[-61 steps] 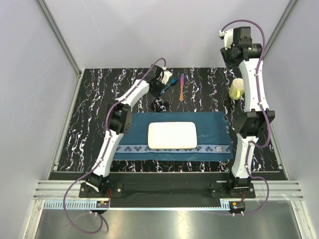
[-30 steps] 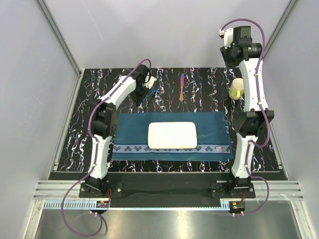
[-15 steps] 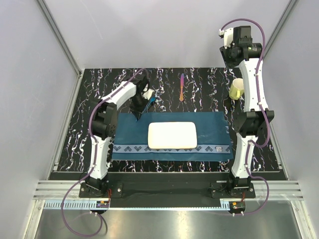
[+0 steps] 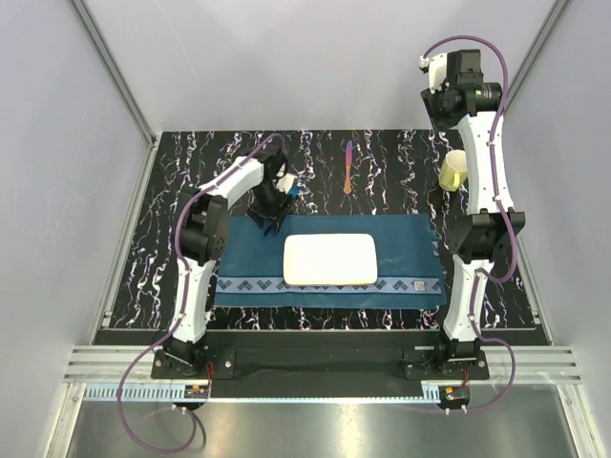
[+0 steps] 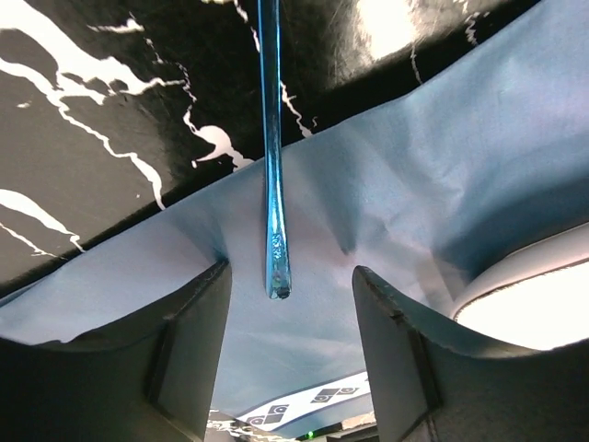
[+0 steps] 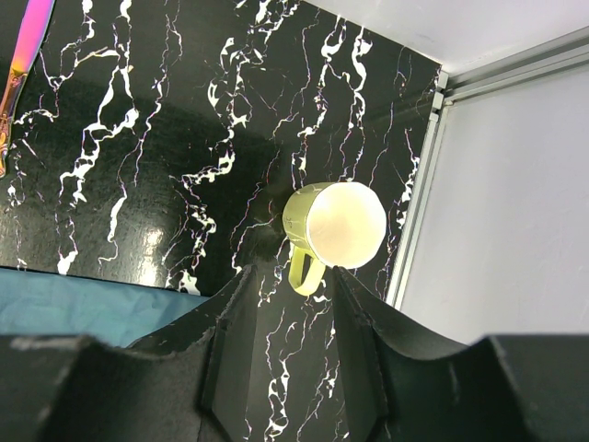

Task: Set the dinner table for one person
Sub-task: Move the fork to the center of the board, then pick up the fork at the center of the board.

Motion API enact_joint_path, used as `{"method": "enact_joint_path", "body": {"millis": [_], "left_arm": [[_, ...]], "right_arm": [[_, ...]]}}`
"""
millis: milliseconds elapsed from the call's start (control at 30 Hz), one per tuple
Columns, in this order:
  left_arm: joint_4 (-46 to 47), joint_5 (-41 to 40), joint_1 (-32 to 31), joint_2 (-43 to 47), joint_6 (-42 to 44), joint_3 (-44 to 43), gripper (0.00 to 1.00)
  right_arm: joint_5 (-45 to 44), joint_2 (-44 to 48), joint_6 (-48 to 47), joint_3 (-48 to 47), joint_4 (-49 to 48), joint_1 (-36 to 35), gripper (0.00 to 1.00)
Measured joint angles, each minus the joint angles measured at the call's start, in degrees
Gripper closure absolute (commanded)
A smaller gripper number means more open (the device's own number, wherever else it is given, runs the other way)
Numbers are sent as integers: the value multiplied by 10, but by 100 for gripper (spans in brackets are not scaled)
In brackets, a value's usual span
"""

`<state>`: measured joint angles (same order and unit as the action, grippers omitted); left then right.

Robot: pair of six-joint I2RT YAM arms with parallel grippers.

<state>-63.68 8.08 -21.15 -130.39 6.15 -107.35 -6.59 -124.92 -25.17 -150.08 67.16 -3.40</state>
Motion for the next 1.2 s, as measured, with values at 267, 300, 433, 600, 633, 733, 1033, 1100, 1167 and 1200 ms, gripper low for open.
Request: {"method": "enact_joint_path", "body": {"millis": [267, 300, 433, 600, 633, 733, 1033, 1100, 1167, 1200], "left_arm": [[2, 1, 0, 0, 3, -61, 40], [6, 1, 0, 0, 4, -67, 40], [28, 1, 0, -6, 4, -78, 41], [52, 7, 0, -52, 0, -105, 42], [56, 7, 0, -64, 0, -108, 42], [60, 8, 0, -71, -3, -127, 43], [89, 7, -2, -95, -3, -159, 75], [94, 7, -2, -96, -2, -159, 87], [97, 7, -2, -96, -3, -159, 92], [97, 8, -2, -96, -2, -159, 93]], "right_arm": [[0, 0, -1, 0, 0, 0, 56], [0, 0, -1, 0, 0, 0, 55], [0, 0, -1, 0, 0, 0, 55], [0, 0, -1, 0, 0, 0, 55], [0, 0, -1, 0, 0, 0, 55], [0, 0, -1, 0, 0, 0, 55], [0, 0, -1, 0, 0, 0, 56], [0, 0, -1, 0, 0, 0, 56], [0, 0, -1, 0, 0, 0, 56], [0, 0, -1, 0, 0, 0, 56]]}}
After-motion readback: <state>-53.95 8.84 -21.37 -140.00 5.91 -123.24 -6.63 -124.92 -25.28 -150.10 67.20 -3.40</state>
